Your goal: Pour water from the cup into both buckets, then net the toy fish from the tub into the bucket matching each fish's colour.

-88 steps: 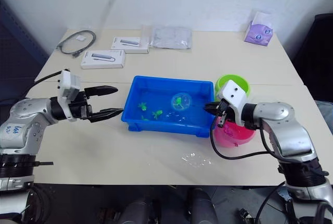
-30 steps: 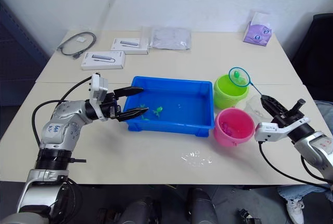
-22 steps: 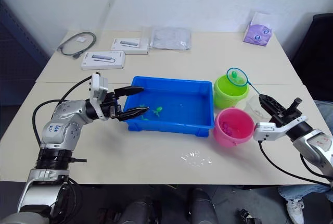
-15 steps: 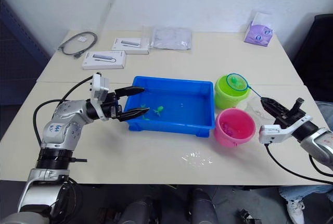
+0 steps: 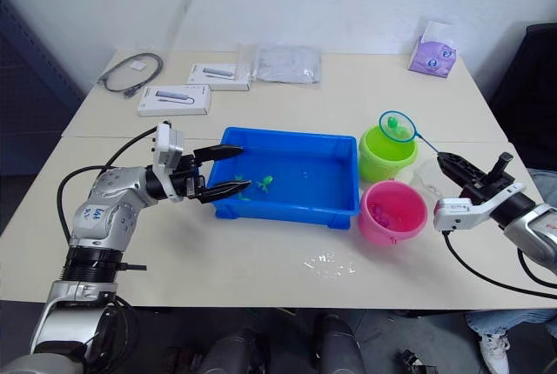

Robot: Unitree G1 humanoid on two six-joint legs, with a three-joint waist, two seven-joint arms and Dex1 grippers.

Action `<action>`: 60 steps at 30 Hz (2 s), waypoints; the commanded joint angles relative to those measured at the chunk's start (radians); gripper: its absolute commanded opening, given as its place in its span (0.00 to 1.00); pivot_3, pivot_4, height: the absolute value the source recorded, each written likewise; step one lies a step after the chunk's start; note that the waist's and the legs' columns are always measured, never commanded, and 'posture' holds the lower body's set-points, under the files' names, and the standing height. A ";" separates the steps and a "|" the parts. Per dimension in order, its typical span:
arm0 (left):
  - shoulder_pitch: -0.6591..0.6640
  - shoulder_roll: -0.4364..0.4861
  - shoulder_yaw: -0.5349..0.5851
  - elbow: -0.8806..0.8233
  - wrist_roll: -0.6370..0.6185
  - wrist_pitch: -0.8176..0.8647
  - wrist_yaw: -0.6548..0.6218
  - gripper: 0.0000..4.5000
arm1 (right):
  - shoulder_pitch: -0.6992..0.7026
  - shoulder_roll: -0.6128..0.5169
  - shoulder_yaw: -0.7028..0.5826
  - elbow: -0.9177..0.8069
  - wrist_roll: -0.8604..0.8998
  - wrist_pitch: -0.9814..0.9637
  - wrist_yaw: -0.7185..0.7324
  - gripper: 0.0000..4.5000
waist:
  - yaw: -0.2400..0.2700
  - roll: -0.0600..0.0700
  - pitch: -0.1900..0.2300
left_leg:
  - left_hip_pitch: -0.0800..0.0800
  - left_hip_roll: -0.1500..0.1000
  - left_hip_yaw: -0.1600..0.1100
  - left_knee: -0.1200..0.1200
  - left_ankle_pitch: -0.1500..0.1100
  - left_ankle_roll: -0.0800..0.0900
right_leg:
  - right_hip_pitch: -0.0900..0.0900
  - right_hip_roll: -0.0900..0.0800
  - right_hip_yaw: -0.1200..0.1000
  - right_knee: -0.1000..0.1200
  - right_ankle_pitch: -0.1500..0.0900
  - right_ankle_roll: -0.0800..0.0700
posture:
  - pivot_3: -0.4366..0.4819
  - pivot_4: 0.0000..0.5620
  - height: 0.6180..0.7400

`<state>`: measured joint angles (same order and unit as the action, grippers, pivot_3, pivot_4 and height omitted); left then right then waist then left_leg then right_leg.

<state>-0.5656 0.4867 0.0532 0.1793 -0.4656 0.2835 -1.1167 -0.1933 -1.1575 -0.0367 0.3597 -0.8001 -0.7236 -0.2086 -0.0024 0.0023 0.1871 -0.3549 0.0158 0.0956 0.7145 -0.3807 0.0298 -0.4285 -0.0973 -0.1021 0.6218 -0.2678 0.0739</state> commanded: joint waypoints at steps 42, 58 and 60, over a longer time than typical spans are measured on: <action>0.124 0.268 0.158 0.081 0.026 -0.151 -0.096 0.99 | -0.218 0.116 0.219 -0.531 1.161 0.765 0.927 0.00 | -0.020 0.001 0.001 | 0.001 0.002 -0.003 0.001 -0.001 0.002 | 0.001 -0.002 -0.002 0.001 0.000 -0.001 | 0.48 0.27 1.00; 0.261 0.303 0.190 -0.053 -0.005 -0.103 -0.055 0.99 | -0.501 0.382 0.423 -0.360 0.903 1.072 1.018 0.00 | -0.022 0.002 0.001 | -0.002 0.000 -0.003 0.000 -0.003 0.004 | -0.002 -0.006 -0.004 0.001 0.000 -0.002 | 0.48 0.27 1.00; 0.260 0.316 0.191 -0.070 -0.011 -0.067 -0.050 0.99 | -0.525 0.424 0.440 -0.325 0.869 1.082 1.038 0.00 | -0.024 0.002 0.001 | -0.002 0.000 -0.003 0.000 -0.003 0.004 | -0.002 -0.005 -0.004 0.002 0.000 -0.002 | 0.48 0.27 1.00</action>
<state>-0.3021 0.7820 0.2185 0.1462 -0.4538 0.1948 -1.1731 -0.6956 -0.7337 0.4012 0.0244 0.0989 0.3535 0.8135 -0.0263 0.0041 0.1885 -0.3571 0.0155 0.0928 0.7143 -0.3833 0.0338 -0.4310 -0.1028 -0.1064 0.6260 -0.2681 0.0724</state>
